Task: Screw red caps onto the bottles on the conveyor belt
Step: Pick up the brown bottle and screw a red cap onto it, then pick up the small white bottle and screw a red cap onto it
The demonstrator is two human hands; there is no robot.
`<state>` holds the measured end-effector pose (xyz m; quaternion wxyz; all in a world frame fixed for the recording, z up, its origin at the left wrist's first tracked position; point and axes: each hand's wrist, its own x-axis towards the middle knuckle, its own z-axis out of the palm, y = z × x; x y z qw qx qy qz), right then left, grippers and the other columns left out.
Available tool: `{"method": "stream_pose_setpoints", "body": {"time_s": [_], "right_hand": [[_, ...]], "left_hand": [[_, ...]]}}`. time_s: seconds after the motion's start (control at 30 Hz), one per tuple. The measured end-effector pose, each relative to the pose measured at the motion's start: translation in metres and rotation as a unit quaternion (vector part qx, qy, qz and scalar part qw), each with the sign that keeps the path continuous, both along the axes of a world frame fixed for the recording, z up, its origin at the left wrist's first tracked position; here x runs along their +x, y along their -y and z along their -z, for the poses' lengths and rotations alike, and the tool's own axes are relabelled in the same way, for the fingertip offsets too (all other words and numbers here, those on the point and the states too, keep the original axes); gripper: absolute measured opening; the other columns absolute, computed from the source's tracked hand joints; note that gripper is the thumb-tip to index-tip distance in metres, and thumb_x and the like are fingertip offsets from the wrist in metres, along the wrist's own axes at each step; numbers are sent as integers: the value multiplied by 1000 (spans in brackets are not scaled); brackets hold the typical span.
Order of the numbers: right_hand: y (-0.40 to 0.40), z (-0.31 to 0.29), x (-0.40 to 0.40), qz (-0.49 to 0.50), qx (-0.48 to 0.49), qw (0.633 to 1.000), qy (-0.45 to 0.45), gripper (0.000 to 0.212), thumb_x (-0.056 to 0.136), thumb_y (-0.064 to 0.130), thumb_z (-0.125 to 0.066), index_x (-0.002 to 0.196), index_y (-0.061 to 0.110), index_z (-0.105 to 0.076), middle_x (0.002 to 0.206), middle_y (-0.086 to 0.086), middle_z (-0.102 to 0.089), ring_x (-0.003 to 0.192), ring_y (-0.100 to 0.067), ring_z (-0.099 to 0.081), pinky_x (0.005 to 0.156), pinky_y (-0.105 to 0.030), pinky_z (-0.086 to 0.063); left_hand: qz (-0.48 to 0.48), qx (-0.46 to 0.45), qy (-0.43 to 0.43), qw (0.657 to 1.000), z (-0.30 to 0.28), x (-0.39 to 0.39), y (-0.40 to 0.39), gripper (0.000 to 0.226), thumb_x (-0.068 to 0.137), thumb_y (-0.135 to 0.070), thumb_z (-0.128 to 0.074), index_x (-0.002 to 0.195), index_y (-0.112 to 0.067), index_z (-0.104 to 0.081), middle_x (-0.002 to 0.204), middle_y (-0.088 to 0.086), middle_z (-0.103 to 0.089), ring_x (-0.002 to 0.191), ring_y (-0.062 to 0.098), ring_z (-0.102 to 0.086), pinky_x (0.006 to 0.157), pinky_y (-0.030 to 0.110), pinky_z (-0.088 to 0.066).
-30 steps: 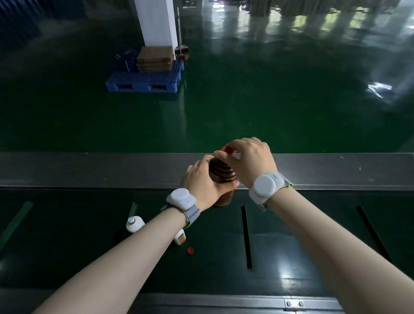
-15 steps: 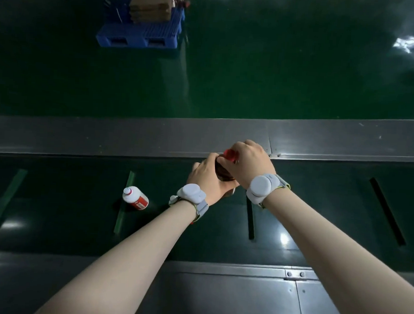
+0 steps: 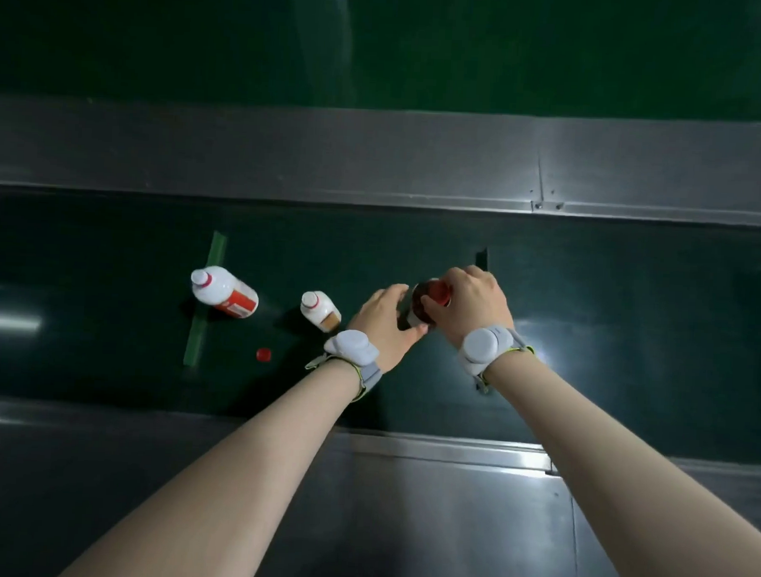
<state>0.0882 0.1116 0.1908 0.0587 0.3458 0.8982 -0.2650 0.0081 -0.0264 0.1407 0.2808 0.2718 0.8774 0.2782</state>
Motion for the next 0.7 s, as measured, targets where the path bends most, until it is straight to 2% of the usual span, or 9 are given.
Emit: {"method": "stream_pose_setpoints", "body": {"time_s": [0.1,0.23,0.53,0.7], "right_hand": [[5,35,4,-23,10,999,33,33,95,36,-67,100,4,-65,103,-16,-63,102,-37,-57,86,-43,-50],[13,63,7,-44,21,996,71,30,96,34,-64,96,4,-62,101,-17,-63,100,-38,-57,80,-42,-49],[18,78,16,-67,44,990,117,29,98,34,-63,105,6,-60,109,-16,-64,105,-39,-61,81,-41,-50],[26,79,11,-53,60,982,173,27,98,32,-60,114,10,-57,119,-14,-63,111,-38,-61,80,-39,-43]], "left_hand": [[2,-21,-14,1000,30,8,18,59,93,-43,-77,145,-27,-54,143,-2,-60,116,21,-69,92,44,-58],[-4,-59,-30,998,48,2,40,42,100,-32,-70,139,-21,-57,138,1,-61,112,27,-69,87,46,-59],[11,-79,-54,995,37,-8,59,35,105,-34,-64,135,-18,-60,136,1,-62,110,25,-68,84,48,-60],[-9,-81,-60,995,37,-9,79,34,104,-39,-65,132,-19,-63,134,-2,-64,113,23,-67,84,46,-60]]}}
